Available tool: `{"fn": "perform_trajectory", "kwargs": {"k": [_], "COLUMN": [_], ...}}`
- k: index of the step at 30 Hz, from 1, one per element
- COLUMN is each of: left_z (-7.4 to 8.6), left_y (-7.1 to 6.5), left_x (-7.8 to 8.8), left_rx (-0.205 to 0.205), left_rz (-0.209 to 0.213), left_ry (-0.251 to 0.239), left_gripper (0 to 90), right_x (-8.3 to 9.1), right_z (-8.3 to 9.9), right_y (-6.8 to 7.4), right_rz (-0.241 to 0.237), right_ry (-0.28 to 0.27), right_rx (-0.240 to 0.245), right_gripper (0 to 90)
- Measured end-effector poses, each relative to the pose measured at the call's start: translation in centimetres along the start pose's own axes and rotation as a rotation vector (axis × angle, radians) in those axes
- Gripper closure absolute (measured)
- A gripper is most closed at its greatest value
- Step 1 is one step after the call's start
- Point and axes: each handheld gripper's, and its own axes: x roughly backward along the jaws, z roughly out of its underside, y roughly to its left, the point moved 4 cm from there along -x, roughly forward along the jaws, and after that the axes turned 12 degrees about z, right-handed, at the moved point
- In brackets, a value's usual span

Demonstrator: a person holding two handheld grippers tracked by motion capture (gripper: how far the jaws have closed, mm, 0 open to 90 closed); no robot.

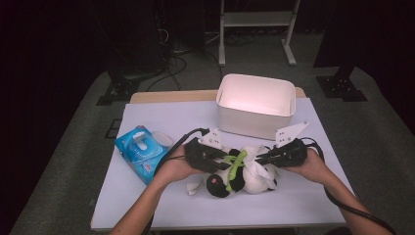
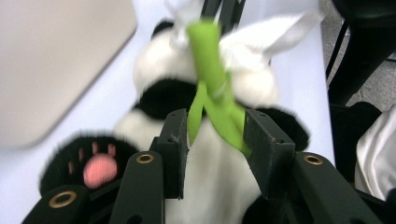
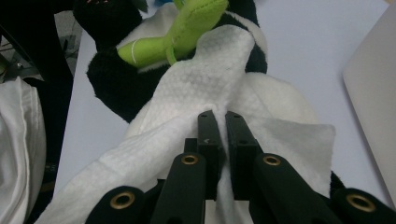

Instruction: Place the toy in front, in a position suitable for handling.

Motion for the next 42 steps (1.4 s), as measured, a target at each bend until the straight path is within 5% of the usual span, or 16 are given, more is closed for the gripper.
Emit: {"fn": "perform_trajectory", "kwargs": {"k": [4,10,14,17,23,31,40,42], "left_z": [-1.9,-2.9,-3.6,-4.3,-7.2,-8.6,-6.7,-6.5], "left_y": [-0.5,0.5,0.4,-0.1,-1.3,-2.3,-1.9,-1.9], "left_x": [-1.4,-3.0,-4.7,-6.0,-5.0,-5.9,-7.5,-7.1], "left_rx": [-0.041,-0.017,-0.042,-0.094,-0.159,-0.213,-0.149,-0.126], "left_rz": [-0.004,0.011,0.029,0.029,0.059,0.112,0.127,0.127], "left_ry": [0.047,0.04,0.068,0.094,0.007,-0.006,0.038,0.02], "left_gripper": [57.7,56.8,73.6,75.9,76.5,76.4,70.5,57.0], "right_x": [0.0,0.1,0.6,1.3,4.5,6.9,5.4,5.3], "right_z": [0.0,0.5,0.7,0.9,1.5,1.8,3.8,4.0], "right_y": [0.3,0.5,0.5,0.6,0.7,1.3,1.8,1.8], "right_rz": [-0.003,-0.003,-0.014,0.001,0.028,0.058,0.025,0.019], "right_ry": [0.003,-0.014,-0.042,-0.045,-0.069,-0.065,-0.035,-0.051], "right_rx": [-0.004,-0.012,-0.03,-0.021,-0.036,-0.015,-0.06,-0.076], "right_gripper": [85.7,85.8,85.7,85.7,85.7,85.7,85.6,85.6]}}
